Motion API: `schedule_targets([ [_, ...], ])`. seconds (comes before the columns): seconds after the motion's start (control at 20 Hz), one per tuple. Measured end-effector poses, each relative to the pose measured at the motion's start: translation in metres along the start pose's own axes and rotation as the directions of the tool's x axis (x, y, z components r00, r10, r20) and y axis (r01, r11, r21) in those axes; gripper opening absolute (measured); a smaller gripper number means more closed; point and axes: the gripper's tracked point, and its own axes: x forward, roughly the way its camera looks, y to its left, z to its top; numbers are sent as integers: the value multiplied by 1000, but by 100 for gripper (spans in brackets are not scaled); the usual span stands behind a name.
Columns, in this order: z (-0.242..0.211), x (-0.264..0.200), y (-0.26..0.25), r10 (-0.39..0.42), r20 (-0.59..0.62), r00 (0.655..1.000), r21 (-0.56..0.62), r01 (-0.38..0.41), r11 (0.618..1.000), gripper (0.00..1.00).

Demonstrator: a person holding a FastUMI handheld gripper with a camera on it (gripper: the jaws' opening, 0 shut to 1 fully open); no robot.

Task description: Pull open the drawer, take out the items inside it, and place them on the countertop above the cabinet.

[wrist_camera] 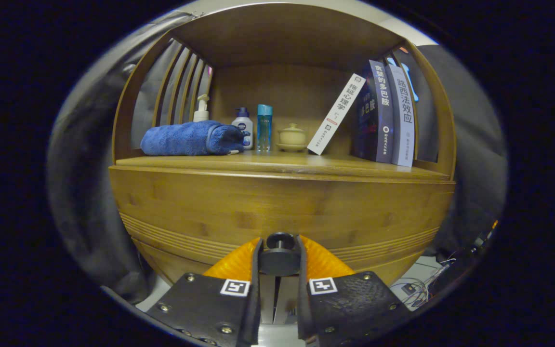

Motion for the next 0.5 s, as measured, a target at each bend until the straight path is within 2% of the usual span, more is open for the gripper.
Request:
schedule_targets([
  [0.1, -2, -1, 1, 0, -12, 1000, -31, -1, 1000, 28],
  [0.25, -3, 0, 0, 2, -28, 1000, 9, -2, 1000, 28],
  [0.5, -6, -17, -4, 8, -23, 1000, 9, -7, 1000, 28],
])
